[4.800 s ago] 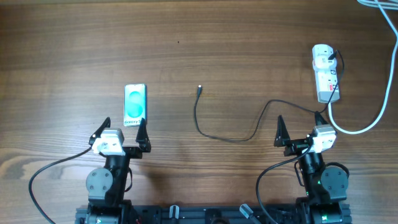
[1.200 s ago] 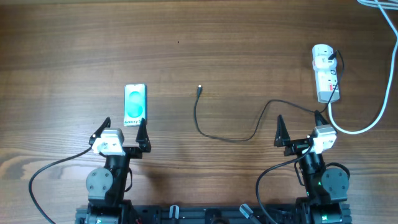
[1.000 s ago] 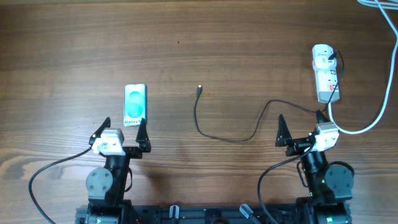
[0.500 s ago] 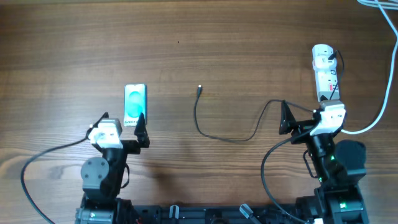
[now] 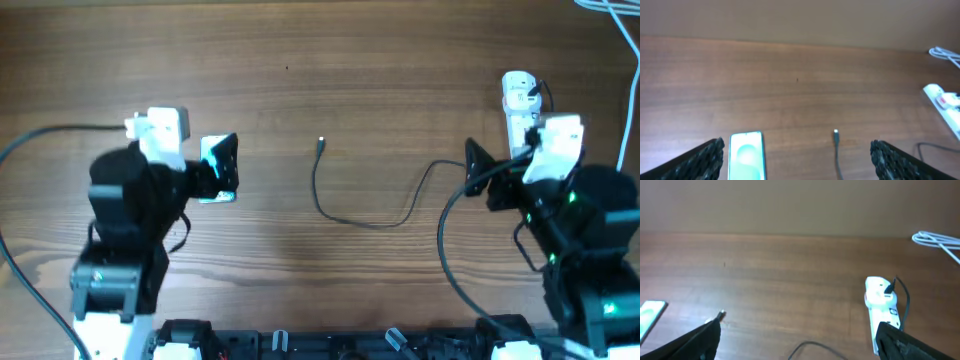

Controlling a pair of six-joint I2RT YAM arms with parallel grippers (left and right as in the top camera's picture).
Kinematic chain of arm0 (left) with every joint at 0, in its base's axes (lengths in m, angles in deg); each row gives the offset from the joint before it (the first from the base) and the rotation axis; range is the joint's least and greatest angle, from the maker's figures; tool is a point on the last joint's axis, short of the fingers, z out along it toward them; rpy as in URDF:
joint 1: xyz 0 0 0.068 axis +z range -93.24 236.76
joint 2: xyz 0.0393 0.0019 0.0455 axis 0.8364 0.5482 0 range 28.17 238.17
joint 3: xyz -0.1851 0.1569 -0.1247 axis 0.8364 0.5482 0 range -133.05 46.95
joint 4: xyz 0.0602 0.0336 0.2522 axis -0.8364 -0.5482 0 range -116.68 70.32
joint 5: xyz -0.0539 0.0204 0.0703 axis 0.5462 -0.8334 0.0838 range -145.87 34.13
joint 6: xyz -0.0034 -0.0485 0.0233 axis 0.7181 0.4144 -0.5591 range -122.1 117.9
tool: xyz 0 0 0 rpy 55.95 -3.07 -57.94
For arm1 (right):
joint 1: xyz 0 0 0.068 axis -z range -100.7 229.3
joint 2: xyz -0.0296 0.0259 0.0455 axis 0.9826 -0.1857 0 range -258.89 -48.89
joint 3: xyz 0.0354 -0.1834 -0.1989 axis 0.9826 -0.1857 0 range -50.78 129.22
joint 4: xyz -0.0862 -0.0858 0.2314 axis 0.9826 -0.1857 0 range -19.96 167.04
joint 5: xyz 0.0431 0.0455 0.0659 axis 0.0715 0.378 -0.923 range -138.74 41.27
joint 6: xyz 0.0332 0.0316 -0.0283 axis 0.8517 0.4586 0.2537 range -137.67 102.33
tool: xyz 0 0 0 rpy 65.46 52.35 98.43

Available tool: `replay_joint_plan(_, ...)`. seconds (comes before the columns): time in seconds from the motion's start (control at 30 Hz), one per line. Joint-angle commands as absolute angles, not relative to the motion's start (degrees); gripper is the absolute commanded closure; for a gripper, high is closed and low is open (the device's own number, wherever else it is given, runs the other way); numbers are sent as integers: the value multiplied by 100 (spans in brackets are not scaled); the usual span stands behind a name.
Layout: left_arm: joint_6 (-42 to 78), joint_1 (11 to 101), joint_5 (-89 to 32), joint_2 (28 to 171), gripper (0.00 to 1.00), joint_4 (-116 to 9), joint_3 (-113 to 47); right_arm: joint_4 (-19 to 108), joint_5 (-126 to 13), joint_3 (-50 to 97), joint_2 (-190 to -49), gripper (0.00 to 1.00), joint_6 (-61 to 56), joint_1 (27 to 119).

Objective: Plug charger to phone and switch on socket
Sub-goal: 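Move the left gripper over the phone and the right gripper toward the cable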

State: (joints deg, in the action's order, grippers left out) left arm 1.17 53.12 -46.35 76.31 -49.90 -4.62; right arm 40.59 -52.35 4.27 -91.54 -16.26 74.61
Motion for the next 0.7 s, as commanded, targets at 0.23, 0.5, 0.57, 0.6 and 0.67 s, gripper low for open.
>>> replay_joint_plan(0.23, 154, 5351, -4541, 9037, 0, -7234, -2827, 2298, -5371, 2505, -10793, 0, -1613, 7483)
replay_joint_plan(0.5, 178, 5351, -4544, 9349, 0, -7232, -2827, 2029, -6343, 2505, -11270, 0, -1414, 7483)
replay_joint_plan(0.57, 184, 5351, -4572, 9756, 0, -7317, -2827, 2040, -6341, 2505, -11276, 0, -1469, 7483)
replay_joint_plan(0.6, 348, 5351, -4740, 9959, 0, -7324, -2827, 2031, -6341, 2503, -11281, 1, -1471, 7483)
replay_joint_plan(0.67, 589, 5351, -4946, 10442, 0, -7269, -2827, 1968, -6343, 2501, -11281, 0, -1469, 7483)
